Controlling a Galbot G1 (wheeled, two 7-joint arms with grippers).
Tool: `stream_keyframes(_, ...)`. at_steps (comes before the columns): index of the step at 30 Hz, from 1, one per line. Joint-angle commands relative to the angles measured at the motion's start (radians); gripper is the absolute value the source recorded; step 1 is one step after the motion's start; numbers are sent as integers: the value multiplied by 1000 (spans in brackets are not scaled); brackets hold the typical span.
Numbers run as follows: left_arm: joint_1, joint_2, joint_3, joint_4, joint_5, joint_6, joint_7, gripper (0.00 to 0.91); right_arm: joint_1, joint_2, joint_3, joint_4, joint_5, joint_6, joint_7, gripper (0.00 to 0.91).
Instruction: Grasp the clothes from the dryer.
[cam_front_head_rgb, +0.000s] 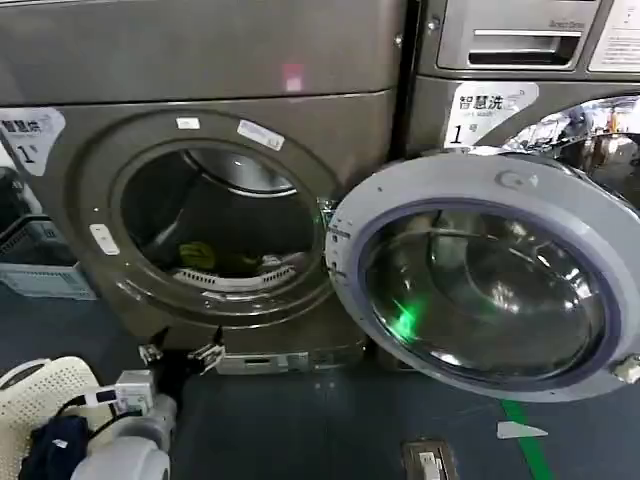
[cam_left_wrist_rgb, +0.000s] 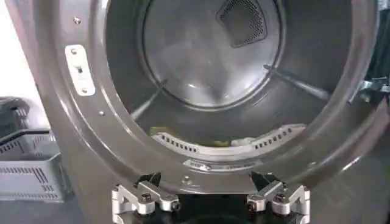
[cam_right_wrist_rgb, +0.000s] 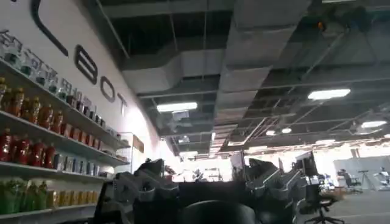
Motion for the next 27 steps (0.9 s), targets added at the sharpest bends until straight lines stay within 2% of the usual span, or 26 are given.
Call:
stream_keyframes(1,1,2,0,-3,1,49,-3,907,3,-1,-6,4,0,-2,0,907)
stream_keyframes(27,-11,7,7,18,0,49,-9,907,-2,3,-3,9,0,-5,-1,907)
